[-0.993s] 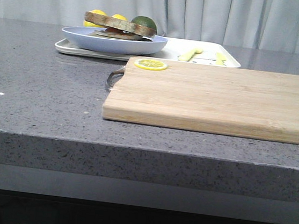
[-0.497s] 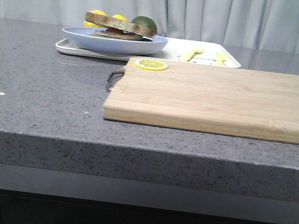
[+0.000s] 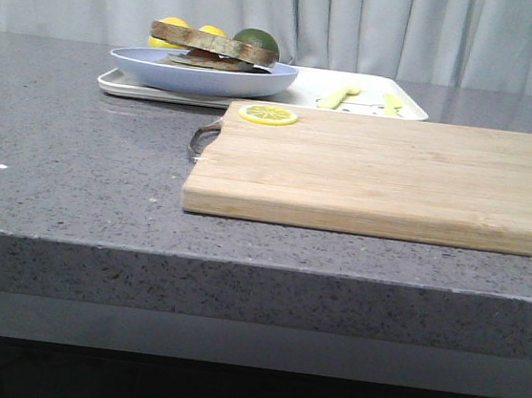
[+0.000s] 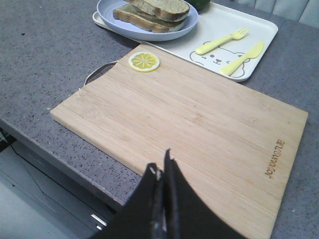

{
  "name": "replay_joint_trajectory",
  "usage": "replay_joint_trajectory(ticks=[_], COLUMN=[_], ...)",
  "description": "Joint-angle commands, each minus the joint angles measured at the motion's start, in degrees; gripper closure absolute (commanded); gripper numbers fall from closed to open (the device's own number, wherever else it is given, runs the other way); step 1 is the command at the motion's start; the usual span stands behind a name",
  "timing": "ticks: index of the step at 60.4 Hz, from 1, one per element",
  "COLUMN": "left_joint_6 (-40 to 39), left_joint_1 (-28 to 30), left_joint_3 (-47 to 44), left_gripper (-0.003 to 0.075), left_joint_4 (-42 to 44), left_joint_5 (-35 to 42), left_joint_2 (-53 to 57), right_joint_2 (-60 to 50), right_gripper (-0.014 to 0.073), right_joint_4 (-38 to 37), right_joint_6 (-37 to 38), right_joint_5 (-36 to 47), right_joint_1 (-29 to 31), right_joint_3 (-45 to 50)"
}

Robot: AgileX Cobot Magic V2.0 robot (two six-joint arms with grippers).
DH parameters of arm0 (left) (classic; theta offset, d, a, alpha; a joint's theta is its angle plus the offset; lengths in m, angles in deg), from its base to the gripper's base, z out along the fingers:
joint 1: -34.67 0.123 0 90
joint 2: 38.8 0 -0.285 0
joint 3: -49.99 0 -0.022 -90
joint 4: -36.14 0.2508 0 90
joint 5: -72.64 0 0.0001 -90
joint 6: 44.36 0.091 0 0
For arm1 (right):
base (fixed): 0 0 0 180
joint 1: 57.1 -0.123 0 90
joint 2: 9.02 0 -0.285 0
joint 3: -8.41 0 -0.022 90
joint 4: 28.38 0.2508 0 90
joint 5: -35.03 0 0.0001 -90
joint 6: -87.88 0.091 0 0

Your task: Place bread and move sandwich to tray

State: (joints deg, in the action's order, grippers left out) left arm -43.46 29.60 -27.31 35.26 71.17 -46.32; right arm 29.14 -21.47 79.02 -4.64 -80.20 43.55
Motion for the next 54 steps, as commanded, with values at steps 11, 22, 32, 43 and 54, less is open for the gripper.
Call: replay_joint_trajectory(ticks=[11,22,32,43,54], left_joint_6=[-0.5,-0.5,-0.5,-0.5,-0.5], left_joint_1=[-1.3,-2.8,-2.8,-2.8,-2.8], left_joint_3=[-0.2,-0.2,-0.2,-0.2,-0.2], left_gripper=[0.0738,0.0738,0.0738,0.0738,0.0738], left_joint_4=[-1.0,-1.0,-1.0,-1.0,-1.0], left_joint_5=[4.8,4.8,4.8,4.8,4.8], left_joint_2=[1.1,1.1,1.1,1.1,1.1], right_joint_2=[0.2,0.2,0.2,0.2,0.2], right_gripper=[0.0662,0.0662,0.0662,0.0662,0.0662], right_joint_4=[0.0,0.0,0.0,0.0,0.0], right_joint_6=[-0.1,-0.1,-0.1,-0.1,-0.1], right_joint_5=[3.8,3.7,3.7,3.7,3.7], right_joint_1=[0.2,0.2,0.2,0.2,0.2], right_joint_3=[-1.5,-1.5,-1.5,-1.5,-1.5])
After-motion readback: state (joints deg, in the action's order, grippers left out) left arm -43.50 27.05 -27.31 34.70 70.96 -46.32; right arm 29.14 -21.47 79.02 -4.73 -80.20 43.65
